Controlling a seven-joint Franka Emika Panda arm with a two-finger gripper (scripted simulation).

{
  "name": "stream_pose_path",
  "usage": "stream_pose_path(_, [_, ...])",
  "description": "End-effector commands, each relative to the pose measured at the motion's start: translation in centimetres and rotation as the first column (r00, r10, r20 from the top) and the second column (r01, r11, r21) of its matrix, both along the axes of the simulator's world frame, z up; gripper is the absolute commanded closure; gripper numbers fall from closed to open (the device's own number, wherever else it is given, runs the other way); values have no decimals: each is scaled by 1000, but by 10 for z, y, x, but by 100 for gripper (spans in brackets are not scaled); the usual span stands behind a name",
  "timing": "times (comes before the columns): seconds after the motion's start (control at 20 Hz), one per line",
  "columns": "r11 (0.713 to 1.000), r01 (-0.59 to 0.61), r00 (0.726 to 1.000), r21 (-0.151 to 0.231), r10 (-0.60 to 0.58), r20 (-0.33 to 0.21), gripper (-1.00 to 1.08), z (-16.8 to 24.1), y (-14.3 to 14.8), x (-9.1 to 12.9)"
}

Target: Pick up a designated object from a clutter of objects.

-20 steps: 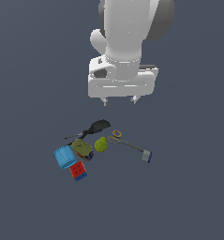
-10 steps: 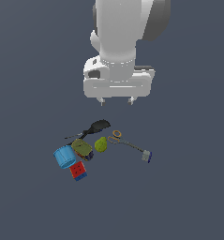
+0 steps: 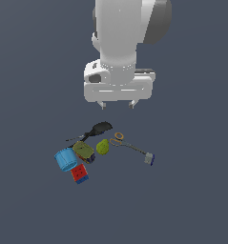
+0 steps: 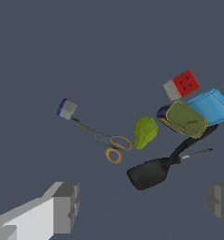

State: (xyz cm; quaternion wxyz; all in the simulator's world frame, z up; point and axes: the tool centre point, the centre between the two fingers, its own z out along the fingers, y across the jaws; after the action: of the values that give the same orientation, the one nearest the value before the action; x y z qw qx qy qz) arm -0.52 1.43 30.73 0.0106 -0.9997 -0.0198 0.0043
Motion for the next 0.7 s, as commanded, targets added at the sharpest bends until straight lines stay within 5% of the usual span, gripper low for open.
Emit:
stream_pose_path(0.0, [1000,-20,1000,0,20,0,-92,-4,-3,2])
stream_pose_path(0.65, [974,-227,974,-1,227,8,-92,-45,-35,24])
